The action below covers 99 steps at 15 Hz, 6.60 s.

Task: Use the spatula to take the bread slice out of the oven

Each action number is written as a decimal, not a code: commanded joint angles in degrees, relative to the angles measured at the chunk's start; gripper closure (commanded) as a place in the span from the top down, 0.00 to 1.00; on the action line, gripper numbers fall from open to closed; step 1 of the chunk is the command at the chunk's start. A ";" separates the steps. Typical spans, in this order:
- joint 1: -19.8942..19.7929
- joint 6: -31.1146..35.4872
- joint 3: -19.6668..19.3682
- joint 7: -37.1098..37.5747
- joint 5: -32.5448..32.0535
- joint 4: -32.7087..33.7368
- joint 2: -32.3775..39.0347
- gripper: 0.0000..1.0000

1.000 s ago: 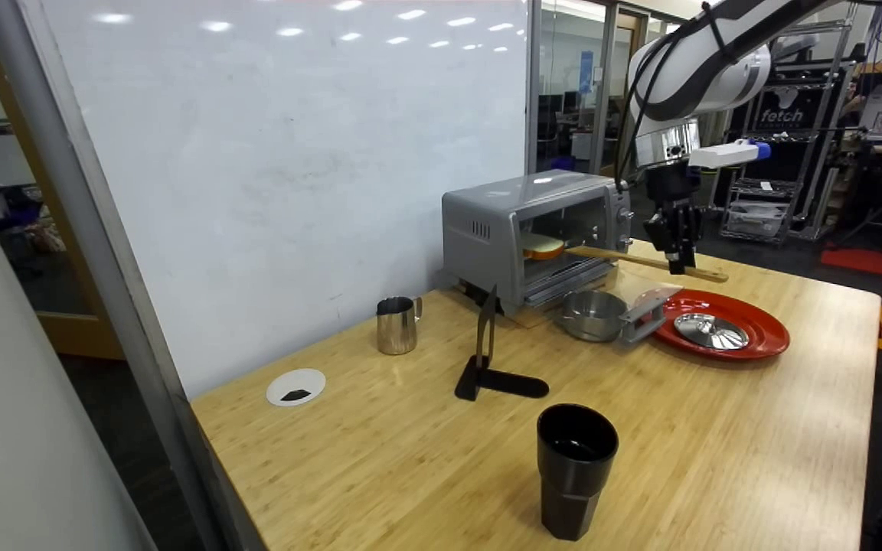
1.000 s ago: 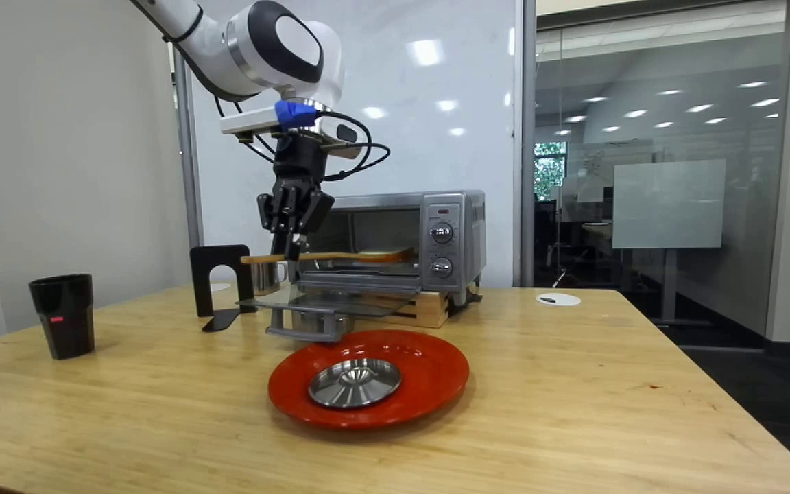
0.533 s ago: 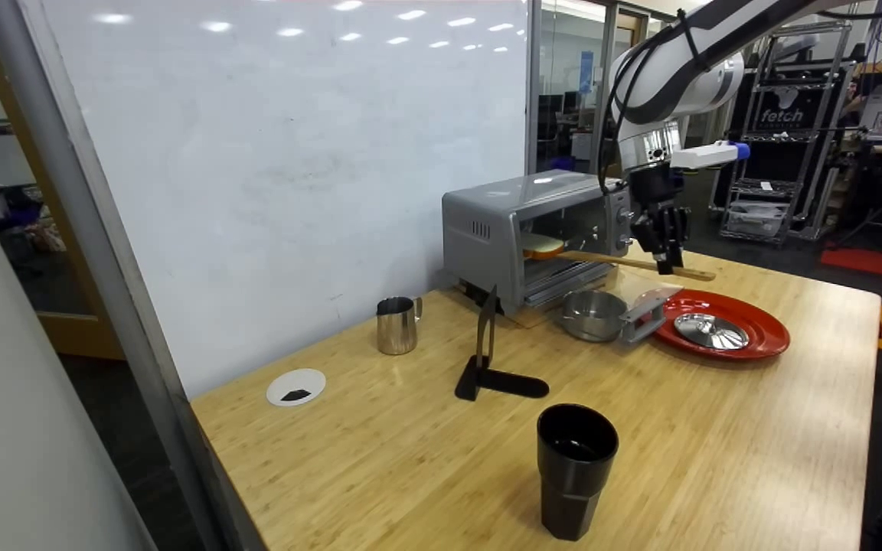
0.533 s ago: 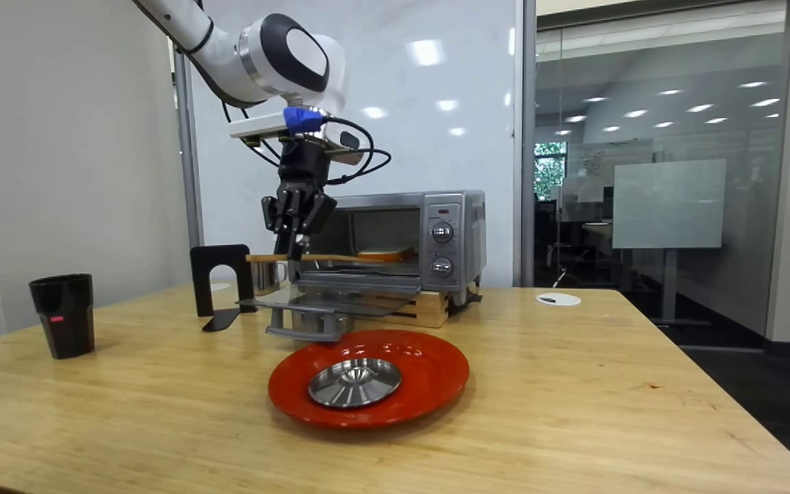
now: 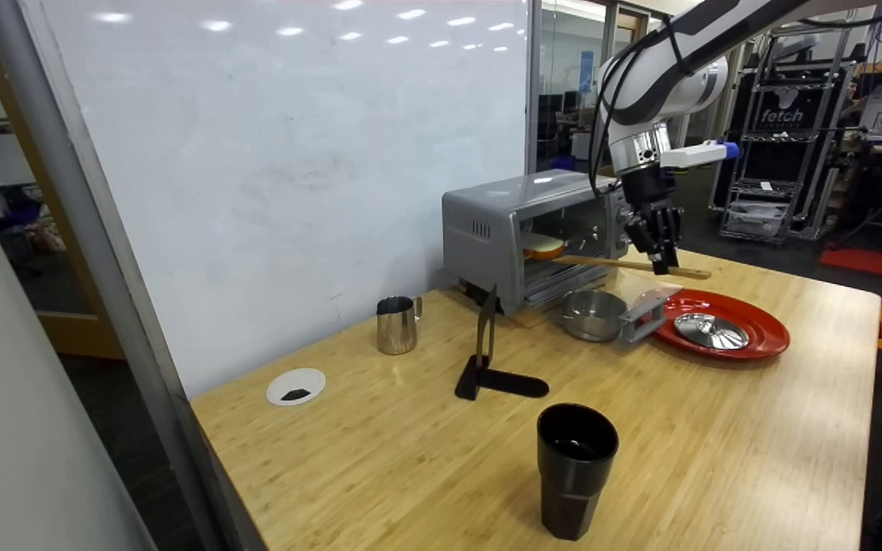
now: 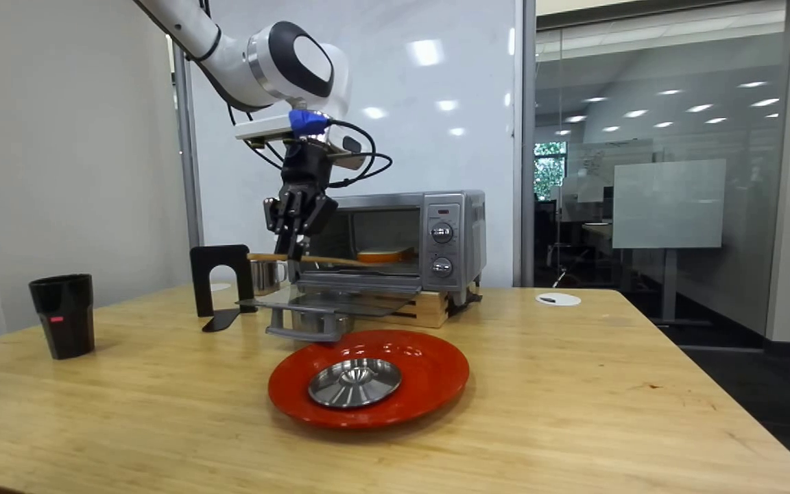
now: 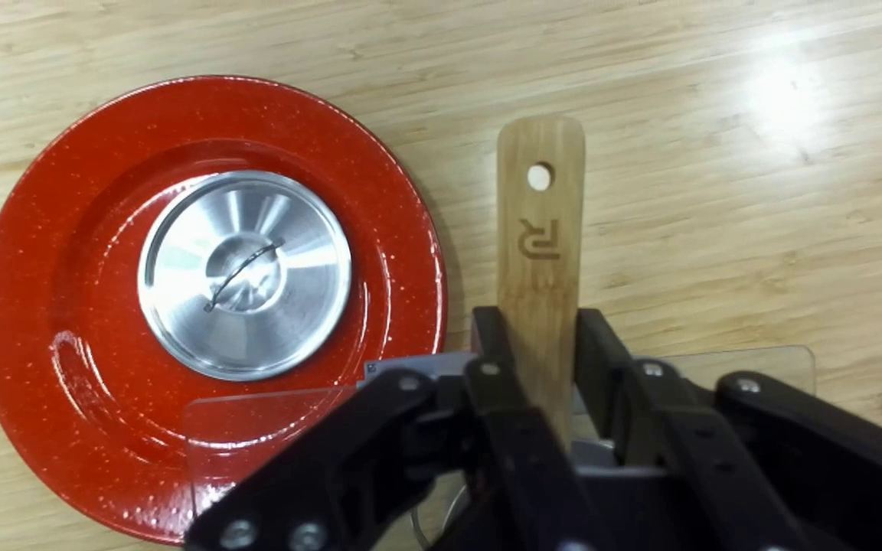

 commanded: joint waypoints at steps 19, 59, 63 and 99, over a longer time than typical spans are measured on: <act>-0.94 -1.57 1.39 -0.28 -3.45 8.30 6.48 0.07; -0.95 5.84 2.58 -3.76 -5.38 8.29 7.50 0.07; -1.20 4.83 2.65 -3.59 -4.89 10.15 8.78 0.07; -1.40 -0.51 3.05 -3.49 -4.83 26.52 17.83 0.07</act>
